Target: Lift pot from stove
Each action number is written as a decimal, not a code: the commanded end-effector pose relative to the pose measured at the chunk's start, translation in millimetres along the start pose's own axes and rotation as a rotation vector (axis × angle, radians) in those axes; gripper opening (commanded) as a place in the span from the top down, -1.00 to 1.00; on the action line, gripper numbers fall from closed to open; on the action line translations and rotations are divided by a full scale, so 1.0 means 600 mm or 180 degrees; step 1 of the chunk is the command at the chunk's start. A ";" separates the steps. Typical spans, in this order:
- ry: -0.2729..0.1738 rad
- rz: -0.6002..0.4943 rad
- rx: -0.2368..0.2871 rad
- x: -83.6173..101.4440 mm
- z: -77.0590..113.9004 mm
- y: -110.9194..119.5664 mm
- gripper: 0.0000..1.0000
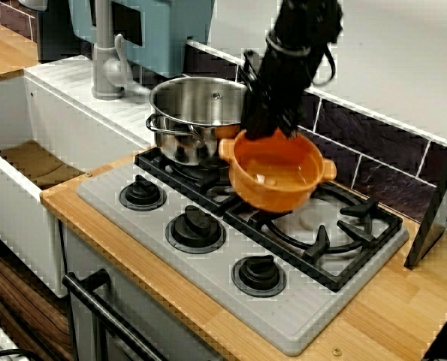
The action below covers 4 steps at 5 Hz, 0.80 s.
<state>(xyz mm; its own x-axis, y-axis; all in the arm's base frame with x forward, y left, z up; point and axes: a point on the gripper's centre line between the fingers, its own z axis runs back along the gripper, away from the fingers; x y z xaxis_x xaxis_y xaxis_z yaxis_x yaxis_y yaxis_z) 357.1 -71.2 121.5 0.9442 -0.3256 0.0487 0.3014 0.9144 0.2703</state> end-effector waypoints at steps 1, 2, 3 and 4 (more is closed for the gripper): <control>-0.0506 0.0058 -0.0072 -0.022 0.117 0.028 1.00; -0.0615 0.0109 -0.0131 -0.031 0.153 0.042 1.00; -0.0692 0.0191 -0.0176 -0.033 0.186 0.061 1.00; -0.0770 0.0287 -0.0244 -0.035 0.223 0.081 1.00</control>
<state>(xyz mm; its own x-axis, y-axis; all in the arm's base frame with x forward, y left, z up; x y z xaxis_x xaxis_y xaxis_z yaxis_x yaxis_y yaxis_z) 339.8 -60.5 234.2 0.9333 -0.2943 0.2057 0.2610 0.9495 0.1742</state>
